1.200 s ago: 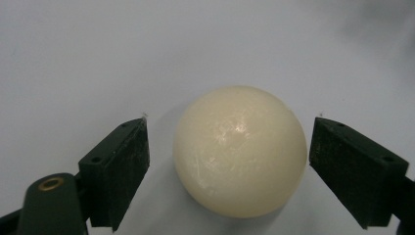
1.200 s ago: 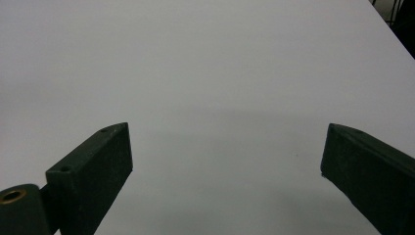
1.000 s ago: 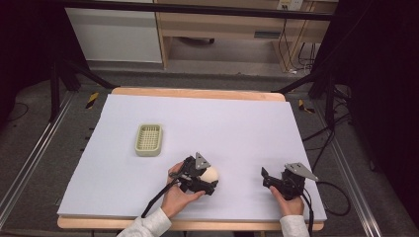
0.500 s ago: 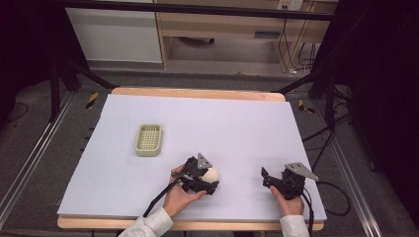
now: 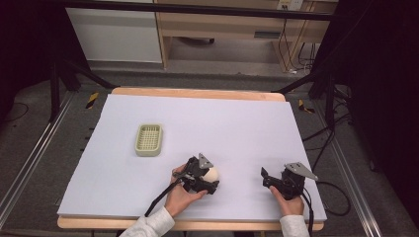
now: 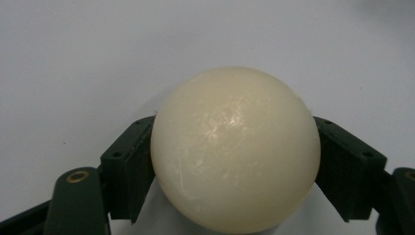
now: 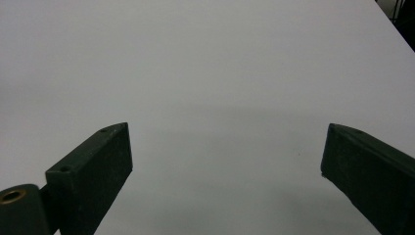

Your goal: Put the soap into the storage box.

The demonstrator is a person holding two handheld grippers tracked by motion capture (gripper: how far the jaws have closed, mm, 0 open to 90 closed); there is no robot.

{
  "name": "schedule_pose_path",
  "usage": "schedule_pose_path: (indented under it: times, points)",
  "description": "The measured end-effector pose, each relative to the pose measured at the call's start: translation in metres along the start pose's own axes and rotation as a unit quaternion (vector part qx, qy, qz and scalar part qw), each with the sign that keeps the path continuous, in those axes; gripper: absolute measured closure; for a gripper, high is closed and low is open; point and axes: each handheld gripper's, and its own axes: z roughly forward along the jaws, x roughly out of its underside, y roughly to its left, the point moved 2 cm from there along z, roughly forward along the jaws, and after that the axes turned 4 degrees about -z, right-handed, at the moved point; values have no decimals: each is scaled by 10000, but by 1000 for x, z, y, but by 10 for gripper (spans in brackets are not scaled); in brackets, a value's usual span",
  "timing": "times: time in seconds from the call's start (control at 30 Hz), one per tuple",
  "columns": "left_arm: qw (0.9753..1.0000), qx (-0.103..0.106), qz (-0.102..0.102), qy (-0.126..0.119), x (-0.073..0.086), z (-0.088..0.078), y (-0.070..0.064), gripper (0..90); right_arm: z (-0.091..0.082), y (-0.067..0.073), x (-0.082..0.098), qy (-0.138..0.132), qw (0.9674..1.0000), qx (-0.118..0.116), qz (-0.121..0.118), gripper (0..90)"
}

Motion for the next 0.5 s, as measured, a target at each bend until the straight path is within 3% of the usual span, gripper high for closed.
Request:
schedule_pose_path:
  times: [0.5]
  points:
    - [10000,-39,-78,2,1,-5,1,241,0,-1,0,0,10000,-3,4,54]
